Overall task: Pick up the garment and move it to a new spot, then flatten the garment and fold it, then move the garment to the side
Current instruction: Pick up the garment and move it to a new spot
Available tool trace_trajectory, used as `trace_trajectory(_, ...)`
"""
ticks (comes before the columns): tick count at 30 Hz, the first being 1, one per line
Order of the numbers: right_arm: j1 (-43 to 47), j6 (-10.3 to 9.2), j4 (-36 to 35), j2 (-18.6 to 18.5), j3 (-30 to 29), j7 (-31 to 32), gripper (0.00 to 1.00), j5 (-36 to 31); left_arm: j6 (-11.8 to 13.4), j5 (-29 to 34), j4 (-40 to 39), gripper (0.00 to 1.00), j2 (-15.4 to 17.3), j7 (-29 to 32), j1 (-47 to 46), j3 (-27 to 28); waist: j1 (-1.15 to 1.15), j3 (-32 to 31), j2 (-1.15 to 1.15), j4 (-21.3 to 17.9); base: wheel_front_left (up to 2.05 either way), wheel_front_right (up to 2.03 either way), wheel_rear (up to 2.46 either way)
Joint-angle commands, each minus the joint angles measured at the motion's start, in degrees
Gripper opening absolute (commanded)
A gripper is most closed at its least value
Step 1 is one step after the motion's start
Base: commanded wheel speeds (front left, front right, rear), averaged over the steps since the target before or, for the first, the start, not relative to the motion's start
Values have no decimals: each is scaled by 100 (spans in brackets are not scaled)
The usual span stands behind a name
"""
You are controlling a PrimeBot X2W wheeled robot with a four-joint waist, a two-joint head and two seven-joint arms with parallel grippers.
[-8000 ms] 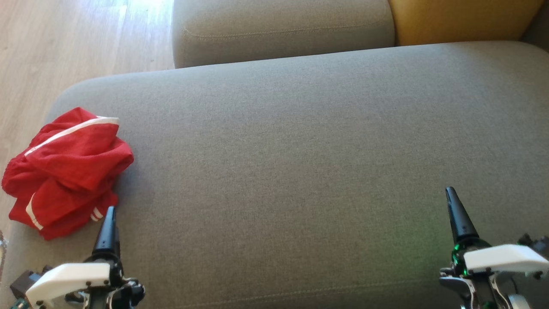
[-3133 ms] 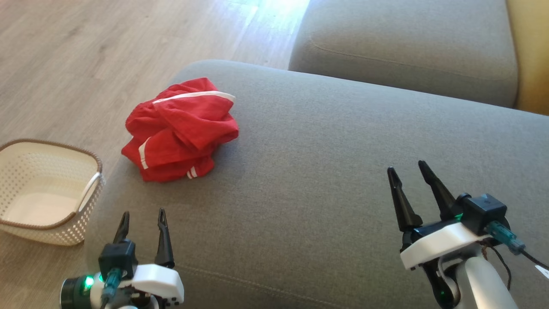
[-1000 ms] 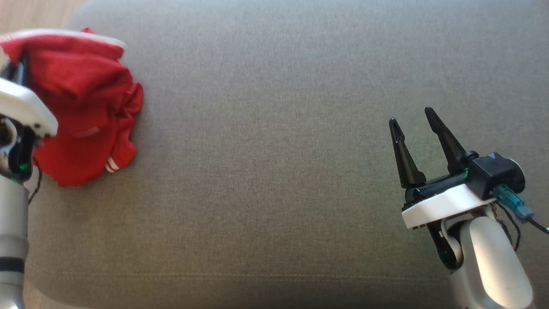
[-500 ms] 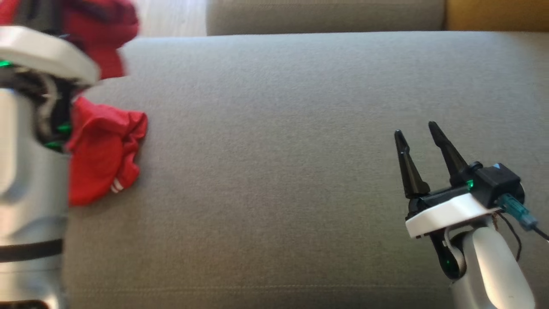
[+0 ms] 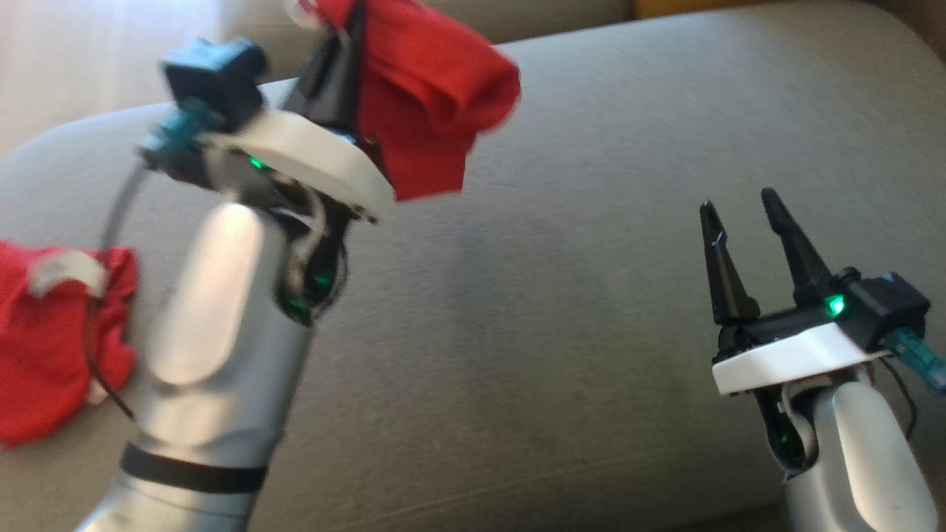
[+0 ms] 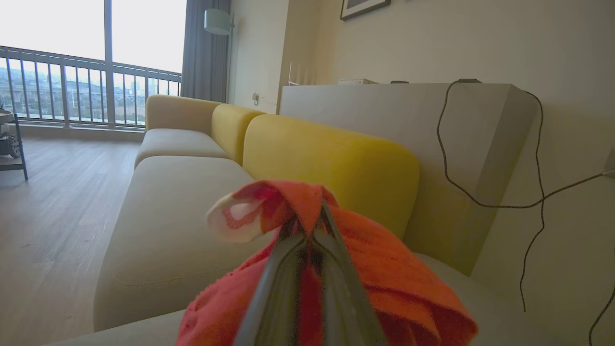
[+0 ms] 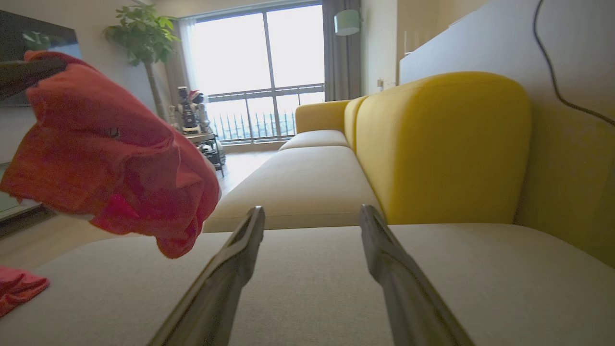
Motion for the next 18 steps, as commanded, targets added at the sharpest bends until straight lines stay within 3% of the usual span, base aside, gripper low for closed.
trace_trajectory(1, -276, -1, -268, -26, 138, -53, 100, 47, 65, 73, -111, 0, 87, -108, -201, 95, 0, 148, 0, -395, 0, 0, 0)
trace_trajectory(7, -337, -1, -546, -26, 205, -53, 100, 174, 497, 254, 809, 0, -44, -724, -75, -510, 0, 376, 0, -1024, 0, 0, 0)
trace_trajectory(12, -334, -1, -719, -26, 288, -53, 100, 240, 605, 59, 1561, 0, -57, -1035, -156, -1324, 0, 569, 0, -1268, 0, 0, 0)
trace_trajectory(13, -327, -1, -746, -26, 298, -53, 100, 245, 571, -33, 1653, 42, -57, -1048, -162, -1548, 0, 599, 0, -1284, 0, 0, 0)
trace_trajectory(14, -318, -1, -760, -26, 303, -53, 100, 245, 532, -131, 1722, 100, -58, -1060, -165, -1765, 0, 616, 0, -1289, 0, 0, 0)
trace_trajectory(15, -306, -1, -762, -26, 303, -53, 100, 234, 503, -306, 1816, 100, -58, -1089, -185, -2120, 0, 629, 0, -1261, 0, 0, 0)
trace_trajectory(18, -301, -1, -757, -26, 302, -53, 100, 217, 544, -573, 1875, 100, -59, -1213, -215, -2289, 0, 585, 0, -1132, 0, 0, 0)
